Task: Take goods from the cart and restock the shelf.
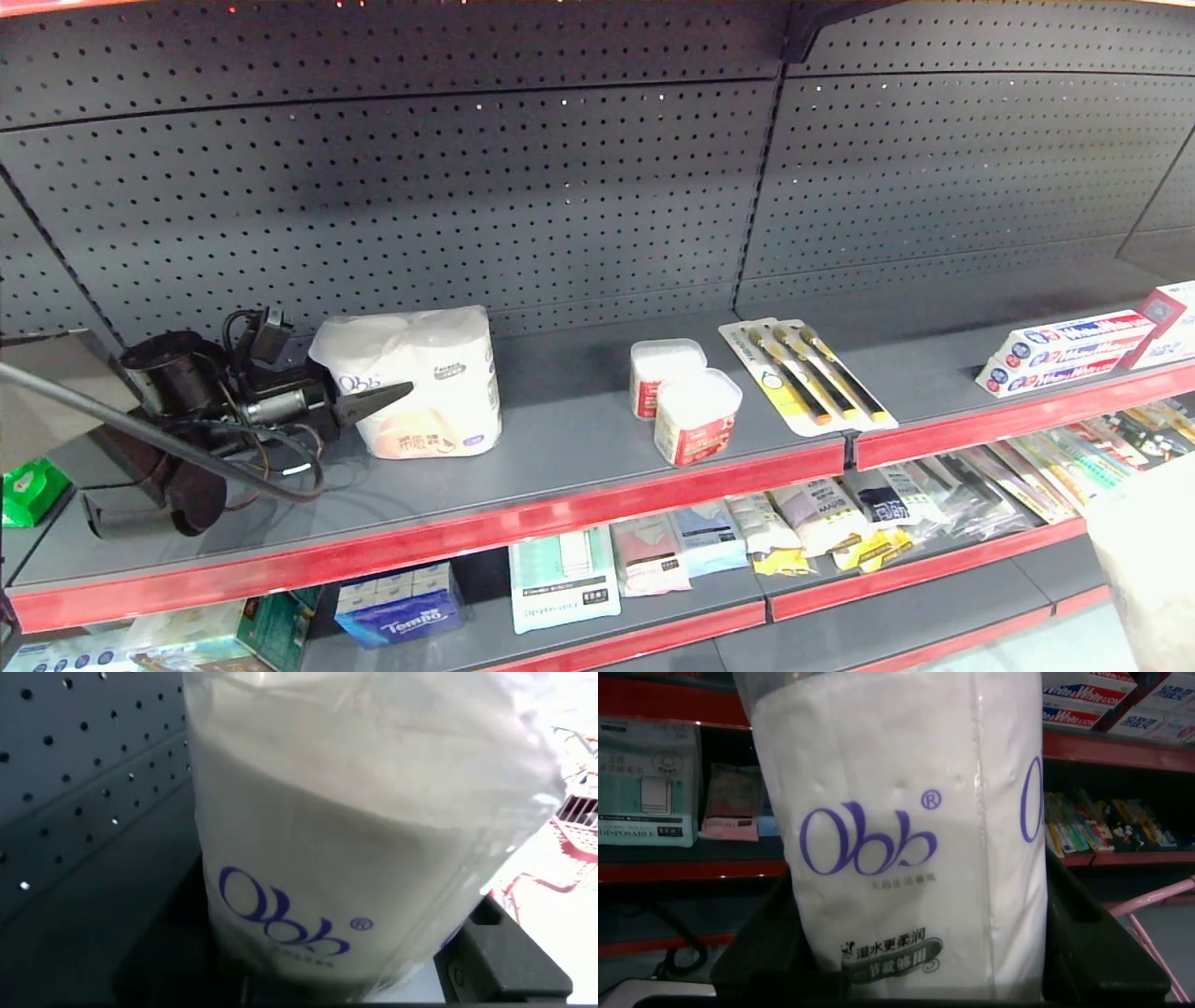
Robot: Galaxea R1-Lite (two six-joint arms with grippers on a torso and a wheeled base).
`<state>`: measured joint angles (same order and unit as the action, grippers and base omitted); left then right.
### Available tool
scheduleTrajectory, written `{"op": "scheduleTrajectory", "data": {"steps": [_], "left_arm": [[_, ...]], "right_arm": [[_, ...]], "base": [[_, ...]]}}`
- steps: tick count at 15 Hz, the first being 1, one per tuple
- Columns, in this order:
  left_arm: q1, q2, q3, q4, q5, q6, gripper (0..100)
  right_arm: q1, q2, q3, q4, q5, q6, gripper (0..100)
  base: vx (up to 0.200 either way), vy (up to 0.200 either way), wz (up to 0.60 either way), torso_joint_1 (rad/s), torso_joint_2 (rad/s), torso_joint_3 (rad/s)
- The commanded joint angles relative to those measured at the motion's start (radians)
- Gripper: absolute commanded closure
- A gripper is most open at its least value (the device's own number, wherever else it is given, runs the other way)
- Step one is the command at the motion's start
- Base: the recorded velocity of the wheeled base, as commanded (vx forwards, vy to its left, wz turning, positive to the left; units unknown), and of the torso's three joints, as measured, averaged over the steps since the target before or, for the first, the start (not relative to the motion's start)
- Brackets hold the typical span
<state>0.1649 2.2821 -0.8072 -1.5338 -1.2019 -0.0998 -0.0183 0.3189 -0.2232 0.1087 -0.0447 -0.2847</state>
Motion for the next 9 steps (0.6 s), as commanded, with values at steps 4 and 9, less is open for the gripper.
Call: {"op": "scheduleTrajectory", "data": {"steps": [4, 9], "left_arm": [[0.039, -0.076, 0.069, -0.015, -0.015, -0.009, 100], [0.091, -0.133, 0.203, -0.037, -0.068, -0.003, 100]], "right_arm": [[0.0, 0.0, -0.001, 0.0, 0.0, -0.001, 100], [0.0, 0.008, -0.005, 0.0, 0.0, -0.001, 100]], "base": [[0.0, 0.0, 0.0, 0.0, 0.0, 0.0], [0.0, 0.0, 0.0, 0.0, 0.0, 0.0]]}}
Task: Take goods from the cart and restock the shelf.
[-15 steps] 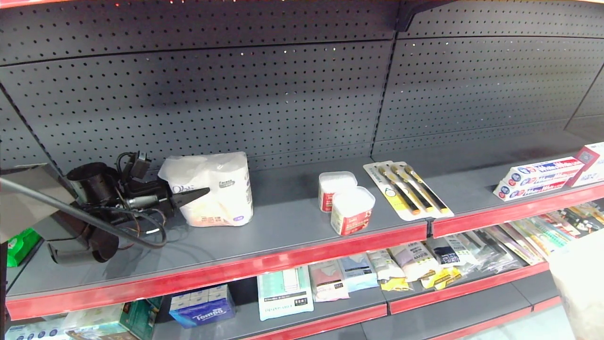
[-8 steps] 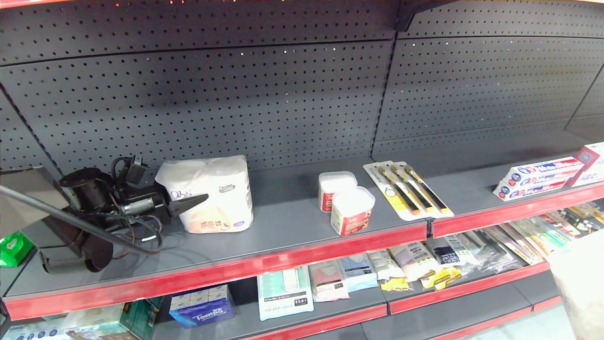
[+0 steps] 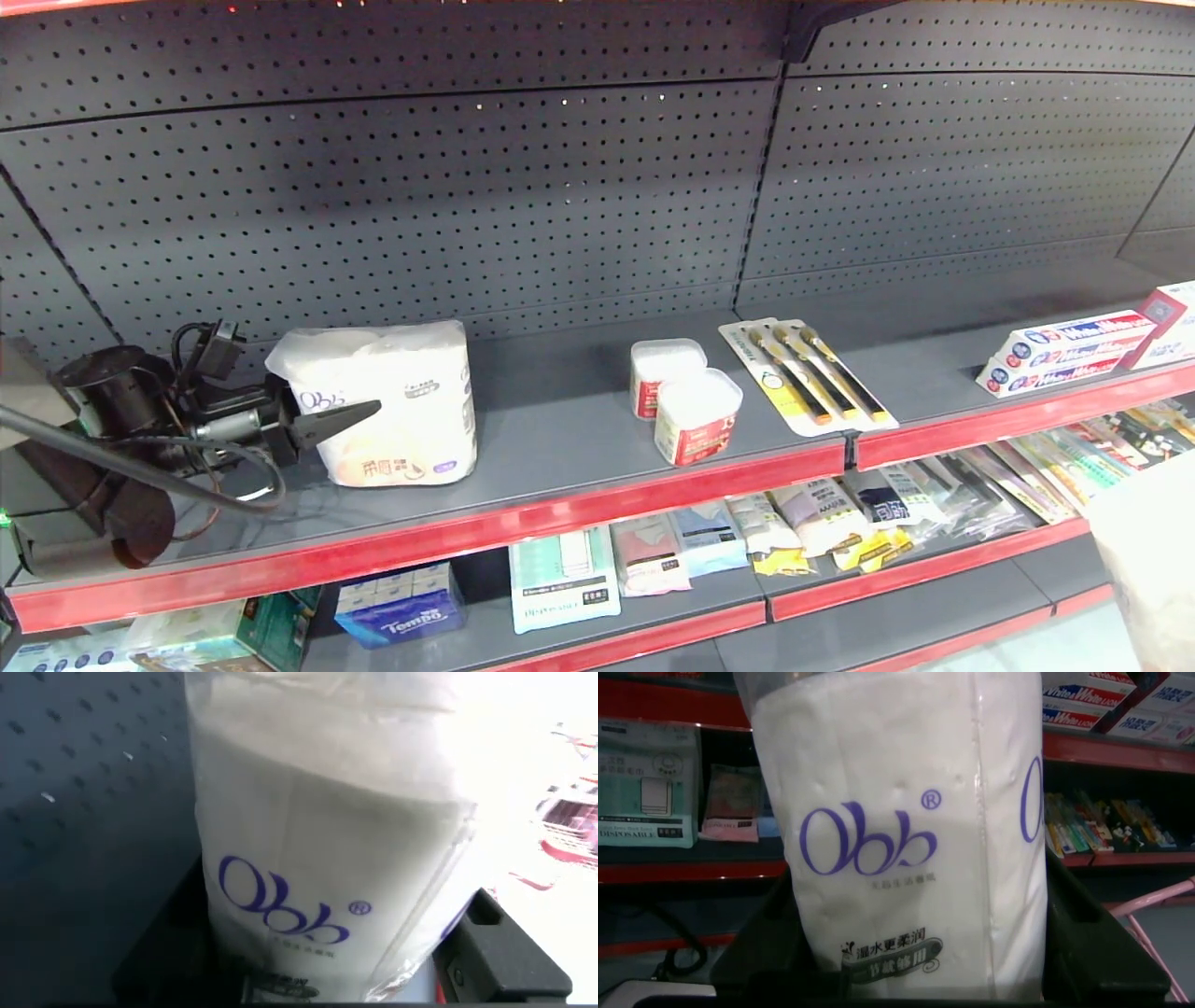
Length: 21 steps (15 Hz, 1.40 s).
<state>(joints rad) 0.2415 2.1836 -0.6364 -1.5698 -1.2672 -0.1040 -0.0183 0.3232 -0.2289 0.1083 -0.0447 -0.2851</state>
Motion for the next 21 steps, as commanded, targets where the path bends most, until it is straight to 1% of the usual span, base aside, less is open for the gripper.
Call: {"op": "scheduleTrajectory", "data": {"steps": [1, 2, 4, 5, 7, 8, 9, 13, 16, 18, 21], "left_arm": [[0.019, -0.038, 0.037, -0.001, -0.006, 0.003, 100], [0.038, -0.054, 0.057, -0.001, -0.011, 0.007, 100], [0.052, -0.065, 0.086, -0.001, -0.031, 0.018, 100], [0.056, -0.065, 0.106, -0.001, -0.038, 0.046, 100], [0.056, -0.065, 0.155, -0.001, -0.038, 0.081, 100], [0.056, -0.064, 0.164, -0.001, -0.037, 0.095, 100], [0.056, -0.062, 0.172, -0.001, -0.037, 0.103, 100], [0.056, -0.064, 0.176, -0.001, -0.026, 0.11, 100], [0.056, -0.065, 0.215, -0.001, -0.024, 0.142, 100], [0.067, -0.065, 0.234, -0.001, -0.026, 0.149, 100], [0.078, -0.064, 0.236, -0.001, -0.029, 0.158, 100]], "right_arm": [[0.0, 0.005, 0.0, 0.001, 0.0, 0.0, 100], [0.0, 0.005, 0.002, 0.001, 0.0, 0.0, 100], [0.0, 0.004, 0.007, 0.001, 0.0, 0.0, 100], [0.0, 0.004, 0.007, 0.001, 0.0, 0.0, 100], [0.0, 0.008, 0.007, 0.001, 0.002, 0.0, 100], [0.0, 0.008, 0.007, 0.001, 0.0, 0.0, 100], [0.0, 0.007, 0.007, 0.001, 0.0, 0.0, 100], [0.0, 0.007, 0.008, 0.001, 0.0, 0.0, 100], [0.0, 0.007, 0.008, 0.001, 0.0, 0.0, 100], [0.0, 0.007, 0.008, 0.001, 0.0, 0.0, 100], [0.0, 0.007, 0.01, 0.001, 0.0, 0.0, 100]], "base": [[0.0, 0.0, 0.0, 0.0, 0.0, 0.0], [0.0, 0.0, 0.0, 0.0, 0.0, 0.0], [0.0, 0.0, 0.0, 0.0, 0.0, 0.0], [0.0, 0.0, 0.0, 0.0, 0.0, 0.0], [0.0, 0.0, 0.0, 0.0, 0.0, 0.0], [0.0, 0.0, 0.0, 0.0, 0.0, 0.0], [0.0, 0.0, 0.0, 0.0, 0.0, 0.0], [0.0, 0.0, 0.0, 0.0, 0.0, 0.0], [0.0, 0.0, 0.0, 0.0, 0.0, 0.0], [0.0, 0.0, 0.0, 0.0, 0.0, 0.0], [0.0, 0.0, 0.0, 0.0, 0.0, 0.0]]}}
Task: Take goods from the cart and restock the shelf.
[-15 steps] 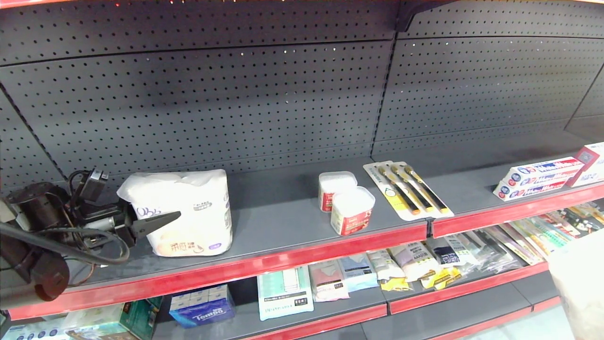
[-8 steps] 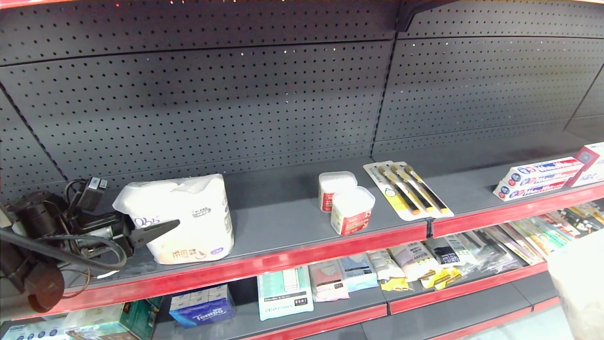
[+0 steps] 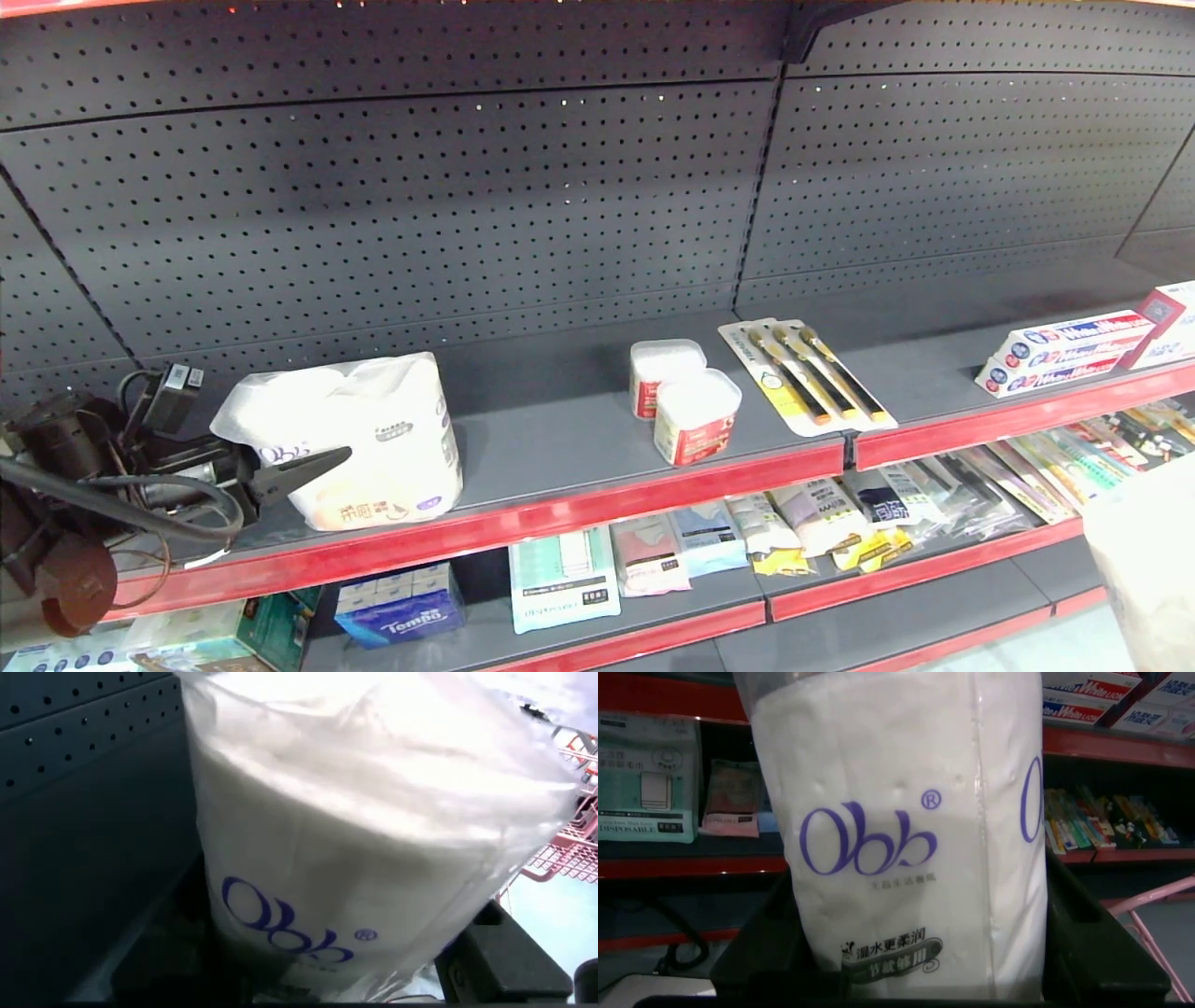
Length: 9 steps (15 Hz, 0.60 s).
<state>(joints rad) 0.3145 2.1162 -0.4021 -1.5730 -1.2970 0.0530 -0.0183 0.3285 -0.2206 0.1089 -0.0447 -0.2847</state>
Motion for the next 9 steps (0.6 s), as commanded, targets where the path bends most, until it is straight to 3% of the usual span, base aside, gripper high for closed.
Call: {"op": "scheduleTrajectory", "data": {"steps": [1, 6, 9], "left_arm": [[0.005, 0.007, -0.006, 0.002, 0.002, -0.002, 100], [0.005, 0.041, -0.034, 0.002, 0.012, 0.008, 100], [0.003, 0.051, -0.047, 0.002, 0.015, 0.047, 100]], "right_arm": [[0.0, 0.001, 0.001, 0.0, 0.0, -0.001, 100], [0.0, 0.001, 0.001, 0.0, 0.0, -0.001, 100], [0.0, 0.001, 0.001, 0.0, 0.0, -0.001, 100]], "base": [[0.0, 0.0, 0.0, 0.0, 0.0, 0.0], [0.0, 0.0, 0.0, 0.0, 0.0, 0.0], [0.0, 0.0, 0.0, 0.0, 0.0, 0.0]]}}
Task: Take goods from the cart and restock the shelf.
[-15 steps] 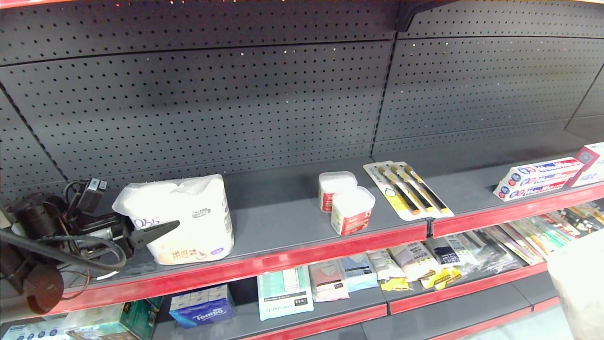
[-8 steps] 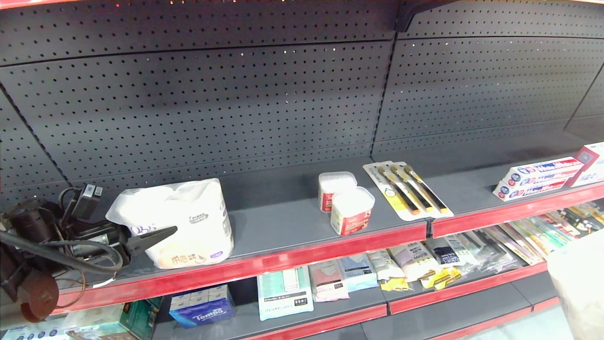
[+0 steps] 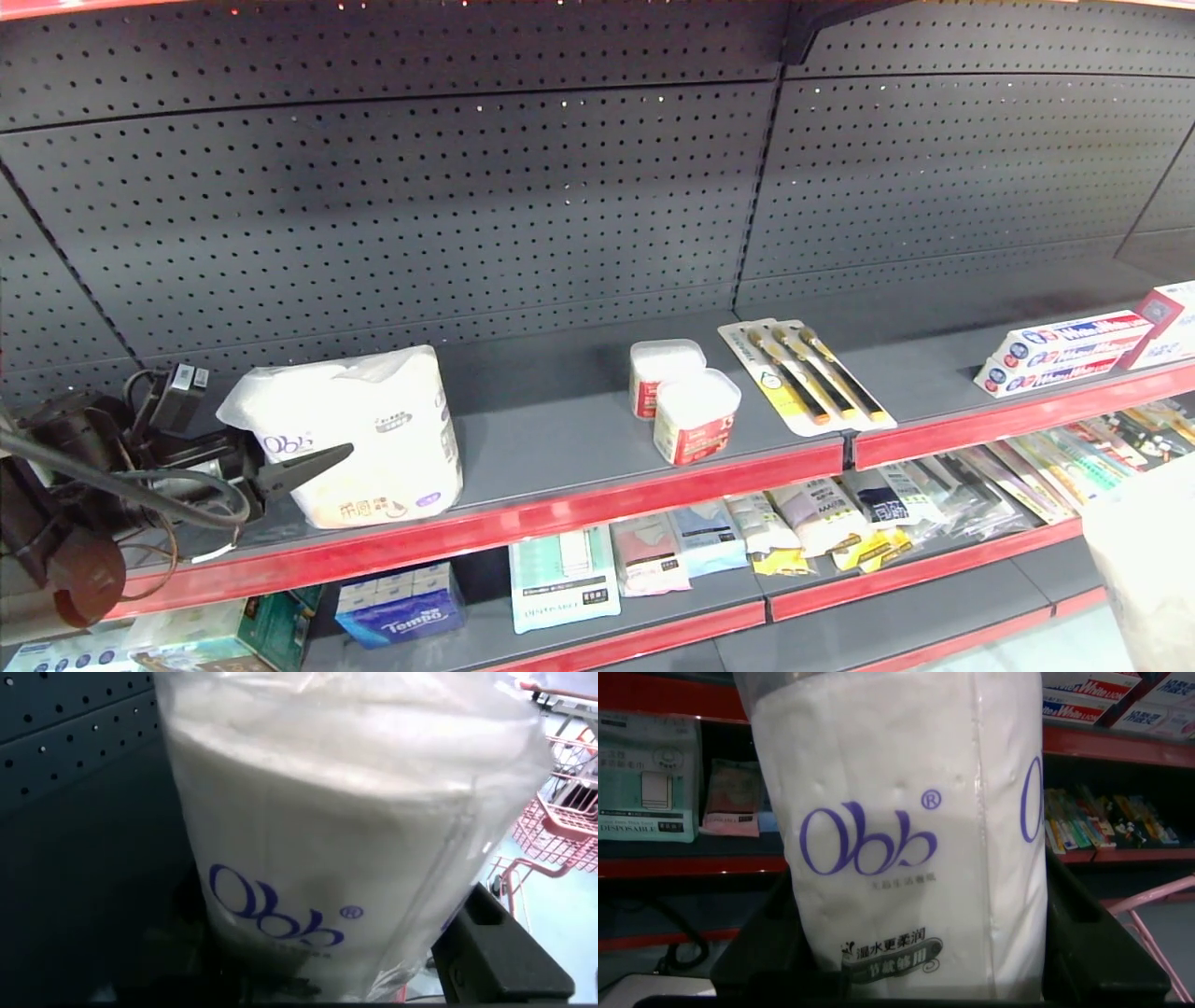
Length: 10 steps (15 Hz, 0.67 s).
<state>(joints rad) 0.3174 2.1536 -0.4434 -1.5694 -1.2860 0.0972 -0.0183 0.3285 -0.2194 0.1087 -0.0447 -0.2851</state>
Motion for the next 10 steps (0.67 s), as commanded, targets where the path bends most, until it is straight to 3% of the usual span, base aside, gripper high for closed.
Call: {"op": "scheduleTrajectory", "data": {"steps": [1, 10], "left_arm": [[0.002, 0.014, -0.008, -0.001, 0.004, 0.001, 100], [0.002, -0.009, 0.003, -0.001, -0.004, -0.004, 100]], "right_arm": [[0.0, 0.001, 0.0, 0.0, 0.0, 0.0, 100], [0.0, 0.001, -0.002, 0.0, 0.0, 0.0, 100]], "base": [[0.0, 0.0, 0.0, 0.0, 0.0, 0.0], [0.0, 0.0, 0.0, 0.0, 0.0, 0.0]]}}
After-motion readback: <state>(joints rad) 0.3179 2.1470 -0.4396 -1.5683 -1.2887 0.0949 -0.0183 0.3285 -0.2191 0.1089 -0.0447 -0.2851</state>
